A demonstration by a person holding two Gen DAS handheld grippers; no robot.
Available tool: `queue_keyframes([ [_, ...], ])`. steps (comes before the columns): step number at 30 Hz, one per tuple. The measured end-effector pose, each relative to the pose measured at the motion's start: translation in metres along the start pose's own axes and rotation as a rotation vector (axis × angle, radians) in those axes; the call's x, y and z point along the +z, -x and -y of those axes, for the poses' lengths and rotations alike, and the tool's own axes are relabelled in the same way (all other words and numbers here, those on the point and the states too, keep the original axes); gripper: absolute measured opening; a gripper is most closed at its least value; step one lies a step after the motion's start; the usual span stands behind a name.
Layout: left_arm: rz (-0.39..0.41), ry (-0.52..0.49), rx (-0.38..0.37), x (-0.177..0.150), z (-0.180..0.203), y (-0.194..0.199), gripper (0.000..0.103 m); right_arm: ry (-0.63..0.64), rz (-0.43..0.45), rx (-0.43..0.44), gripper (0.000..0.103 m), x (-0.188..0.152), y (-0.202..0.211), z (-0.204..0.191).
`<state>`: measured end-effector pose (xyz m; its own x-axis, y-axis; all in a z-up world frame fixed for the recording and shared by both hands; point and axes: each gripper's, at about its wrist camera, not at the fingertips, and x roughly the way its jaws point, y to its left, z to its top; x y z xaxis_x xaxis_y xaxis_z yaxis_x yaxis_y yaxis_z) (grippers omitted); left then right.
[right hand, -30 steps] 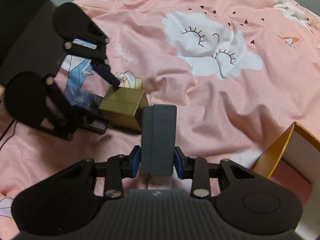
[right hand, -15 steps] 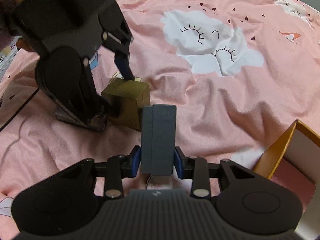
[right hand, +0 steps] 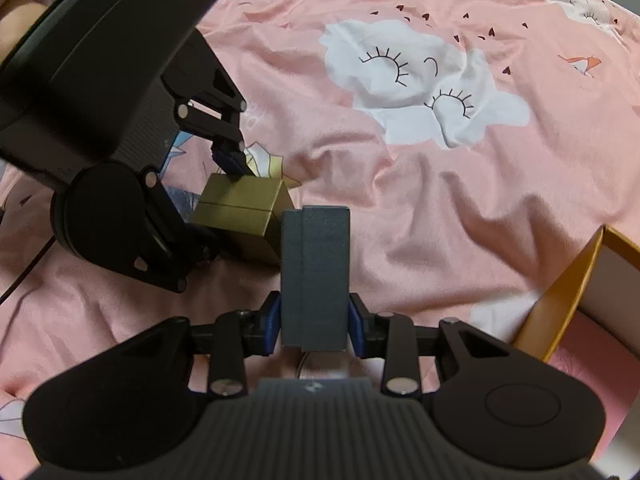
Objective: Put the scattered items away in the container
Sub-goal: 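Lift the black box with the right gripper while the left lifts the gold box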
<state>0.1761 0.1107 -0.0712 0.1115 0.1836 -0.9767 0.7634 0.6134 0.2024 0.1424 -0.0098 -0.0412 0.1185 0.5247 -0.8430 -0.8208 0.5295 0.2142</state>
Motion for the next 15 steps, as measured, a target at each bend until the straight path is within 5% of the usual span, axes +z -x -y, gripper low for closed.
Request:
queue_keyframes([
  [15, 0.167, 0.276, 0.117, -0.03, 0.038, 0.061, 0.055, 0.024, 0.132, -0.025, 0.036, -0.017, 0.049, -0.012],
])
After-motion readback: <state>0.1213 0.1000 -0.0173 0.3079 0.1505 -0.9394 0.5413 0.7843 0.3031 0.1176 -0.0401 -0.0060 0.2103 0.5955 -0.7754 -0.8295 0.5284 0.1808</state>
